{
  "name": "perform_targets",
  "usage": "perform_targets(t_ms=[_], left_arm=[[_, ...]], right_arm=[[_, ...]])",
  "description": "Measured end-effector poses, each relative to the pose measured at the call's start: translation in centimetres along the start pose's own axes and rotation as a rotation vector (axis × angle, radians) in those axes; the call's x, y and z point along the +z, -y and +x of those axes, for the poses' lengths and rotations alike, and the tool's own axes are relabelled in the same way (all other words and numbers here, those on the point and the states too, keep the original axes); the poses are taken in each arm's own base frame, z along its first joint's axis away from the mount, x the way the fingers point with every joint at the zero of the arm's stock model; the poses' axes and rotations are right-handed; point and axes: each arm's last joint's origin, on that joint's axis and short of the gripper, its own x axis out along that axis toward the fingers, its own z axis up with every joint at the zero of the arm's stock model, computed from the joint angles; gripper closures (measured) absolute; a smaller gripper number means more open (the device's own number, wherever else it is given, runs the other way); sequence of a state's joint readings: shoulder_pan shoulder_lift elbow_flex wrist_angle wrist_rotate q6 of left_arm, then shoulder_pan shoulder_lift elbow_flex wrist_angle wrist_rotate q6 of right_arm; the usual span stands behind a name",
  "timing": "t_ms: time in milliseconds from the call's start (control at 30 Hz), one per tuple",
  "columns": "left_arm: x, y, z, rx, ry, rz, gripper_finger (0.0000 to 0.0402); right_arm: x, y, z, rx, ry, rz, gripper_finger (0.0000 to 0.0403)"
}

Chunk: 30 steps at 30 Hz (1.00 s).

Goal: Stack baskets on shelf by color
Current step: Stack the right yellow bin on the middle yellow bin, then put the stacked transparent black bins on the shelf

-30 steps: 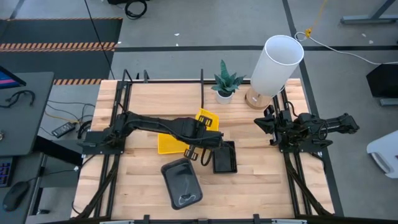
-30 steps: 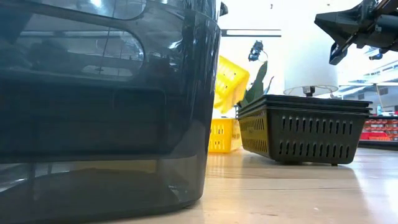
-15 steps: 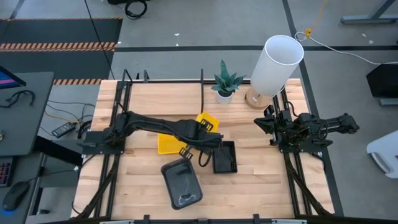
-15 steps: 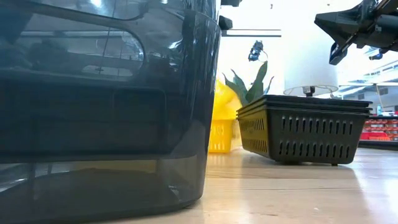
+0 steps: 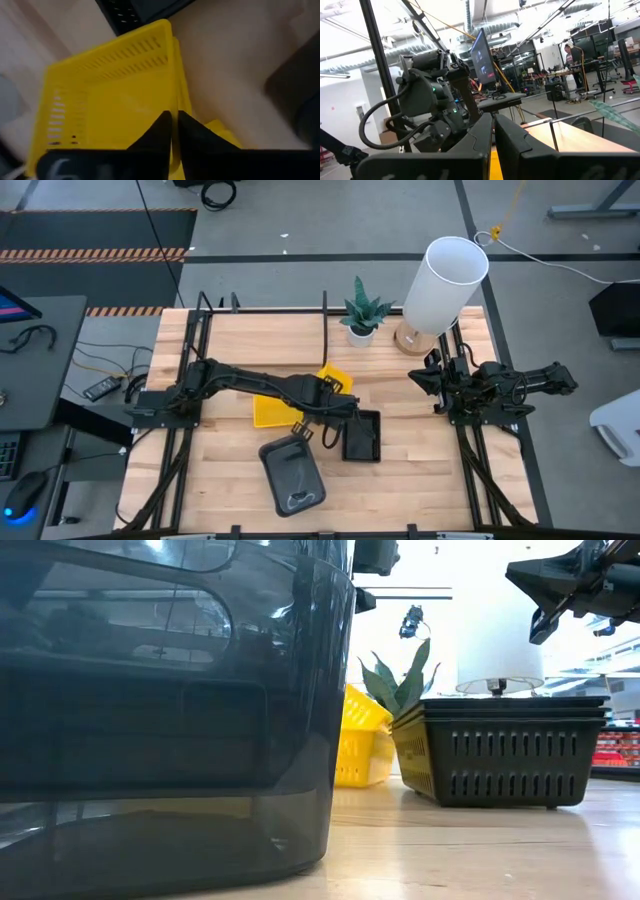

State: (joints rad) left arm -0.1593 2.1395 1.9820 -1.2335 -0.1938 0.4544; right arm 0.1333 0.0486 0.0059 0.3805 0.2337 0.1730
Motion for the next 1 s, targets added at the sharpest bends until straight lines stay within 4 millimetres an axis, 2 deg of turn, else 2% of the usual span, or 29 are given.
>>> perform_targets(t_ms=[267, 367, 500, 600, 700, 1000], left_arm=[[0.0, 0.1, 0.0, -0.012, 0.003, -0.075, 0.0282], [0.0, 0.2, -0.1, 0.041, -0.021, -0.07, 0.0246], [-0.1, 0.2, -1.3, 0.118, -0.073, -0.127, 0.0214], [-0.3, 0.3, -1.6, 0.097, -0.082, -0.165, 0.0212], [-0.5, 0.0, -1.5, 0.058, -0.059, -0.193, 0.0227], [-1.5, 1.2, 1.4, 0.006, -0.14, -0.173, 0.0285]], right_arm=[[0.0, 0.0, 0.0, 0.0, 0.0, 0.0, 0.0376], [0.0, 0.0, 0.0, 0.0, 0.0, 0.0, 0.0376], [0.0, 0.0, 0.0, 0.0, 0.0, 0.0, 0.0376], [0.0, 0.0, 0.0, 0.0, 0.0, 0.0, 0.0376], [0.0, 0.0, 0.0, 0.0, 0.0, 0.0, 0.0376], [0.0, 0.0, 0.0, 0.0, 0.0, 0.0, 0.0376]])
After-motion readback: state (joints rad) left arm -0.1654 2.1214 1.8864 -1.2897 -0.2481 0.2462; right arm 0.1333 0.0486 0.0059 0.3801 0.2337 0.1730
